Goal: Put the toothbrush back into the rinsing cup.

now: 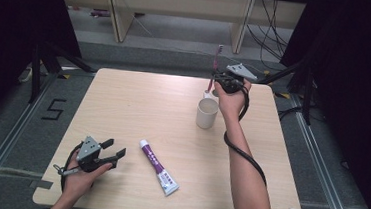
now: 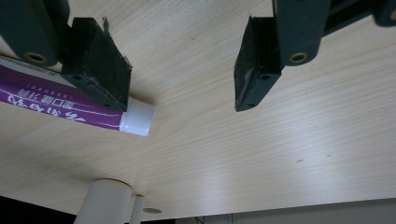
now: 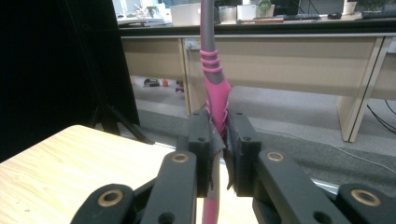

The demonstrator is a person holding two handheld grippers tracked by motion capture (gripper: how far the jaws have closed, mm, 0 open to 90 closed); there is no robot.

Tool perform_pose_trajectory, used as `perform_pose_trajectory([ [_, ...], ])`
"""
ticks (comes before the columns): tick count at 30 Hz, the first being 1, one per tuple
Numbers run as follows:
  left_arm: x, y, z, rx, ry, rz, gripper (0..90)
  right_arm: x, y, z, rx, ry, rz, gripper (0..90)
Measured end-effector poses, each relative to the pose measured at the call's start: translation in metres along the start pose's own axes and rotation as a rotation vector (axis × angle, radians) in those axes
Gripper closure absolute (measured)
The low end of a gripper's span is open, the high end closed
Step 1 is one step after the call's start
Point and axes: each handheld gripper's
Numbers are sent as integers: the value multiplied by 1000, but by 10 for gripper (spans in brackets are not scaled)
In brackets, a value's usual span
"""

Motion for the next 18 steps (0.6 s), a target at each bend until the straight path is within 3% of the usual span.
perform_pose_trajectory([
  [18, 0, -1, 0, 2, -5, 1, 363, -6, 12, -2, -14, -7, 21, 813],
])
Point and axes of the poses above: each handheld gripper's, and its own axes: y roughly forward along the jaws, x roughly out of its top, z roughly to its left, and after that the axes turned 9 degrees about y, right-handed
